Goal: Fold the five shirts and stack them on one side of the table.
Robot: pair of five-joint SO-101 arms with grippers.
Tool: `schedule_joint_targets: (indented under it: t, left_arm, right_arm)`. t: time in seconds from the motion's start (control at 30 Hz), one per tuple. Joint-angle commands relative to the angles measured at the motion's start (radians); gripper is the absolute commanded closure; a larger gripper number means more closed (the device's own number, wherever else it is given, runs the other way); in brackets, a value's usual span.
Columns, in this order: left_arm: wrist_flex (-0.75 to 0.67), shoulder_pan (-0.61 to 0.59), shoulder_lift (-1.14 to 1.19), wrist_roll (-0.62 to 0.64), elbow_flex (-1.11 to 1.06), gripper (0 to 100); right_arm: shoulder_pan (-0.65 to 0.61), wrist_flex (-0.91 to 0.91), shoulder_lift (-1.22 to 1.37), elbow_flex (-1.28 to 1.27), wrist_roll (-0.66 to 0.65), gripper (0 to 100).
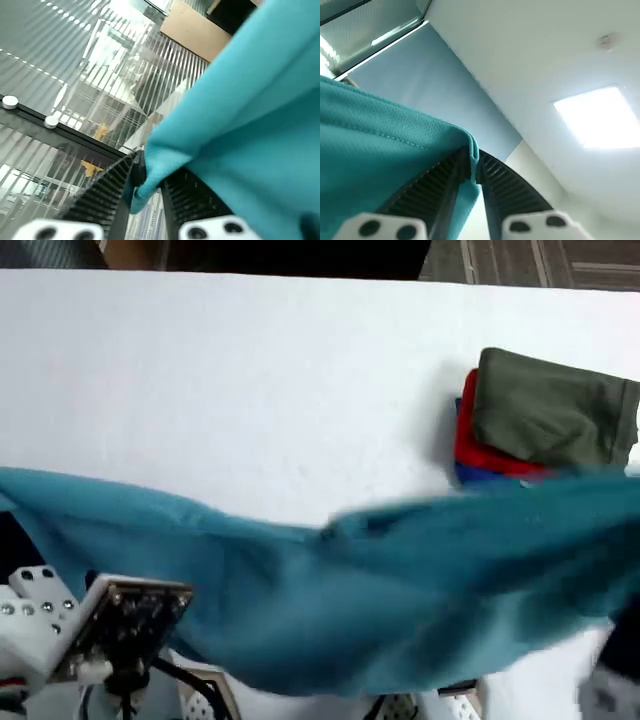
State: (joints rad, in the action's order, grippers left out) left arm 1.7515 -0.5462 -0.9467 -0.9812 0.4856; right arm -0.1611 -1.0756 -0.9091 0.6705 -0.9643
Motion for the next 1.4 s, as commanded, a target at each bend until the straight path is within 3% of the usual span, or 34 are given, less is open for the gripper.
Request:
schedule_joint_targets:
  t: [0.0,0.27,0.53,0.67,0.83,0.93,1.13,1.37]
  left_arm:
    - [-0.089,-0.009,0.037,-0.018,-0.119,97]
    - [-0.397,-0.005,0.249,-0.018,-0.406,97]
    - [-0.592,0.025,0.598,-0.017,-0.433,97]
    - [-0.588,0.025,0.738,-0.017,-0.438,97]
    - [-0.546,0.025,0.813,-0.018,-0.438,97]
    - [-0.519,0.025,0.813,-0.018,-0.443,97]
    - [-0.305,0.025,0.819,-0.106,-0.460,97]
    - [-0.250,0.020,0.815,-0.117,-0.613,97]
  right_arm:
    - [-0.007,0.005,0.165,-0.061,0.003,97.8]
    - [0.002,0.157,0.552,-0.232,0.003,97.8]
    - [-0.007,0.351,0.940,-0.264,0.000,97.8]
    - [-0.038,0.255,0.995,-0.269,0.009,97.8]
    - [-0.064,0.107,0.989,-0.264,0.160,97.8]
    - [-0.065,0.008,0.974,-0.273,0.173,97.8]
    - [-0.085,-0.209,0.928,-0.273,0.173,97.8]
    - [-0.140,-0.387,0.848,-0.439,0.175,97.7]
